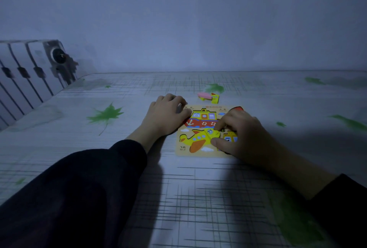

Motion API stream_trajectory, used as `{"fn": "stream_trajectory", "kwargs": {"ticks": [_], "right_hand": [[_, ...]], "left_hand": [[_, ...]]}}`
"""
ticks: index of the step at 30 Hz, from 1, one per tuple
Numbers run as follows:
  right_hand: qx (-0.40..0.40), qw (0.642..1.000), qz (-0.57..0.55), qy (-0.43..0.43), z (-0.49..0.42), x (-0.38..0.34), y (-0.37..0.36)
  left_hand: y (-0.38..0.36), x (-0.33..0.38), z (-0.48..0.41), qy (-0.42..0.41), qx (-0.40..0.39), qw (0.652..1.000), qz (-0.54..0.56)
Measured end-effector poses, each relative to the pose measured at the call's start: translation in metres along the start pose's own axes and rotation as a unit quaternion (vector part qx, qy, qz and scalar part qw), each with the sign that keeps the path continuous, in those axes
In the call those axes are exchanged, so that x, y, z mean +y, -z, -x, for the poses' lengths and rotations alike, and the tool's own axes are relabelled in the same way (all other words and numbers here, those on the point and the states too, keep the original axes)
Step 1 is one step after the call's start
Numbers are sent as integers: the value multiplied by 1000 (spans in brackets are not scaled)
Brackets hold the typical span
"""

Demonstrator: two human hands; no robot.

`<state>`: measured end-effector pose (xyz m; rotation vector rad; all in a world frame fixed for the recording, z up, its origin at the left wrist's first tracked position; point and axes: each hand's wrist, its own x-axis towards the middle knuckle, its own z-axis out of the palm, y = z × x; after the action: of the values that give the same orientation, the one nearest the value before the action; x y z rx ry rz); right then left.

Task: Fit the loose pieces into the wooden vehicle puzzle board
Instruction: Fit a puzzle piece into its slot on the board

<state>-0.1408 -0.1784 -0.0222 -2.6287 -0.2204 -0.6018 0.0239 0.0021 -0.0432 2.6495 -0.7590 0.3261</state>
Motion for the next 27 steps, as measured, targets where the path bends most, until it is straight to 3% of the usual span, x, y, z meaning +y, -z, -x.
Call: {"fn": "stream_trajectory", "kwargs": {"ticks": [27], "right_hand": [[3,1000,-5,13,-1,5,-1]], "left_hand": [[2,2,1,3,3,1000,3]]}}
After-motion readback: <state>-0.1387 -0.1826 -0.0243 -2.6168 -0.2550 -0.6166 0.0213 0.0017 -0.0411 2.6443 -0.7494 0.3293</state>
